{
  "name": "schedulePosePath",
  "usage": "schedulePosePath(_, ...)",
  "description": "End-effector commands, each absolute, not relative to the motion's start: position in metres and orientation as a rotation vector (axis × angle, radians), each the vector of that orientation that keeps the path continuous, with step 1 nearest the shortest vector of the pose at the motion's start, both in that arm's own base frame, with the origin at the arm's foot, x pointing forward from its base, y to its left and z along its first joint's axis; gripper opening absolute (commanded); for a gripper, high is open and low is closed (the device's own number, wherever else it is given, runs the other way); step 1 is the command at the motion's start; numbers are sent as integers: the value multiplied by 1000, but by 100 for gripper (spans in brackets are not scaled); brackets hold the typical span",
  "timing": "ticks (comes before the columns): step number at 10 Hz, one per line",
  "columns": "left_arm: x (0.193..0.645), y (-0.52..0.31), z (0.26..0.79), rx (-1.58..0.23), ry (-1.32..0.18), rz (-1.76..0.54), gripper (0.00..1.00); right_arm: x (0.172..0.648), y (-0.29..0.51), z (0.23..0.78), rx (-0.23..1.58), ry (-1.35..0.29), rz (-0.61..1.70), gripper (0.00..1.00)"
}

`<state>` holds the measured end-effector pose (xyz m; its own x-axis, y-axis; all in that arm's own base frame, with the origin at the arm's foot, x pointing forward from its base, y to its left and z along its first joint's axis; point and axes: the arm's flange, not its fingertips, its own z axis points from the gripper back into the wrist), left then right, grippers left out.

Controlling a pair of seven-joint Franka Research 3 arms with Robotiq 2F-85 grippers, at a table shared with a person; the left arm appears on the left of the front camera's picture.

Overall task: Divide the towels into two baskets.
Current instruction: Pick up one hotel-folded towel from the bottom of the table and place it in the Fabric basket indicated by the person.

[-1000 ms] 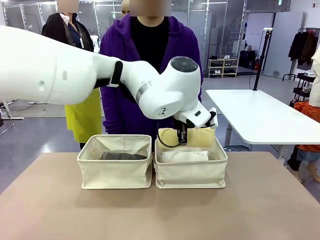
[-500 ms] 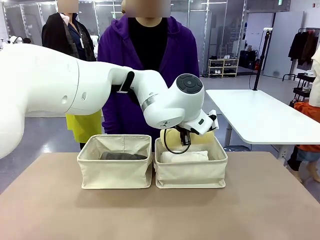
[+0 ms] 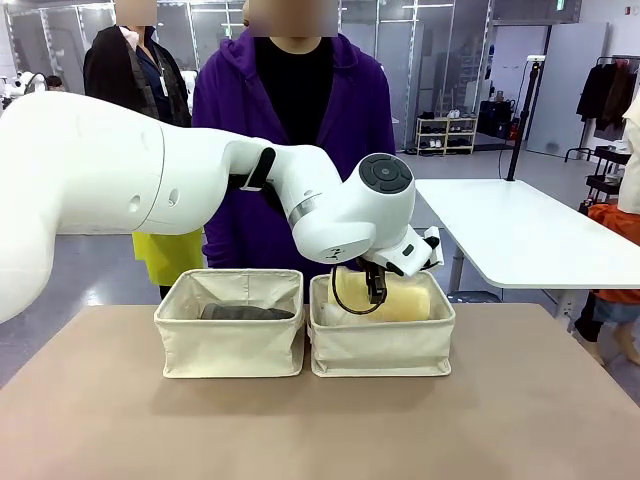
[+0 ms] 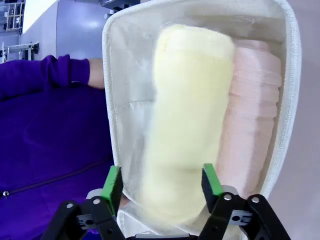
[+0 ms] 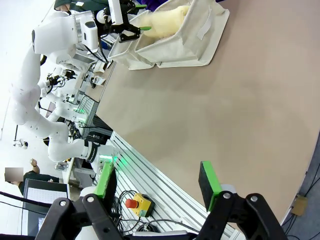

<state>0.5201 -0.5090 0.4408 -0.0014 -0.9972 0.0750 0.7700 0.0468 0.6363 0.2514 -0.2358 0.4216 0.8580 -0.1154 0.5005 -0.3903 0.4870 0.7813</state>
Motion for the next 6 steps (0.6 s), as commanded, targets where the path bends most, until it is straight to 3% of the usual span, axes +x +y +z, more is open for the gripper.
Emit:
schedulePosePath(1,518,-510,442,493,-604,-1501,100,248,-235,424,1069,-561,186,83)
schedulePosePath(6,517,-512,443,480,-602,-1484,100,248,-235,424,1069,-561,186,83)
